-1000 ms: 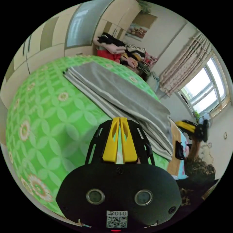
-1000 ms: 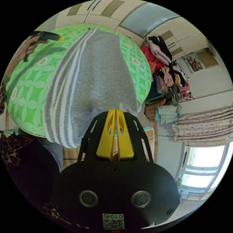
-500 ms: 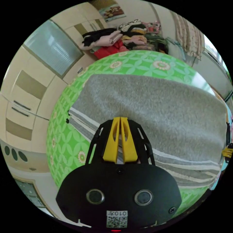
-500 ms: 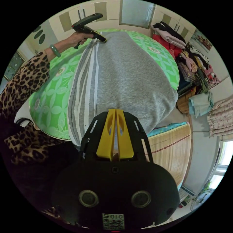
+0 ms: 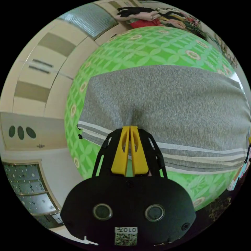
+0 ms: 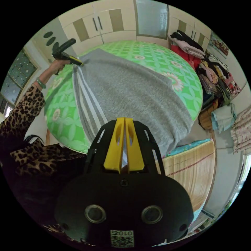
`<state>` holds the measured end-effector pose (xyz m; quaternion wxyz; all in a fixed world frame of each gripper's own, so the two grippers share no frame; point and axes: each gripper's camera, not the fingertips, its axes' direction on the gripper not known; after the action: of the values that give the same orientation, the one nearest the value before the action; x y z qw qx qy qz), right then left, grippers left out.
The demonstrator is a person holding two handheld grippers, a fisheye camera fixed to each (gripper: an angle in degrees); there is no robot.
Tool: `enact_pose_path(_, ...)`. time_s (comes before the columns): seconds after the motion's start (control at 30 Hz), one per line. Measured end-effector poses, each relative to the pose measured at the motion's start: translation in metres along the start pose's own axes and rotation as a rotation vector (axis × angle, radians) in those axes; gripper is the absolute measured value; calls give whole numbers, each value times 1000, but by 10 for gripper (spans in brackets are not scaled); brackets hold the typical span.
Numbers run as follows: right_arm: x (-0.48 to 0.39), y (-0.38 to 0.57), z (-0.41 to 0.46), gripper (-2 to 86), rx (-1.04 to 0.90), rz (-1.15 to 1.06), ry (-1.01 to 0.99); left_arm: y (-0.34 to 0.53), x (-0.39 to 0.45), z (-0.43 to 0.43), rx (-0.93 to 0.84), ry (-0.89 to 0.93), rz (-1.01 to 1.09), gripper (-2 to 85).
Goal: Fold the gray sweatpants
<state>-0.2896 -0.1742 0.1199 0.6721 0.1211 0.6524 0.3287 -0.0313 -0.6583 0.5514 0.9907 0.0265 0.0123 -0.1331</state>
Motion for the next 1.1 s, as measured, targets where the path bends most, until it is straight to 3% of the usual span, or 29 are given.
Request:
enact_pose_path(0.07, -17, 3, 1, 21, -15, -60, -69, 40, -12, -2, 1, -4, -50, -4)
enact_pose_path(0.17, -35, 16, 30, 20, -139, -60, 57, 81, -15, -9, -32, -42, -73, -4)
enact_pose_path(0.37, -37, 25, 48, 14, -121, -33, 23, 126, -25, -23, -17, -45, -142, -4)
enact_pose_path(0.5, -53, -11, 68, 10, -134, -61, 218, 124, -39, -31, -22, 4, -167, -4)
enact_pose_path(0.57, -55, -33, 79, 10, -151, -75, 270, 116, -49, -31, -63, -94, -204, -4)
enact_pose_path(0.77, -53, -110, 109, 10, -189, -146, 225, 100, -96, -30, -58, -19, -262, -4)
enact_pose_path(1.1, -83, -255, 166, 7, -206, -235, 254, 66, -170, -19, -67, -103, -352, -4)
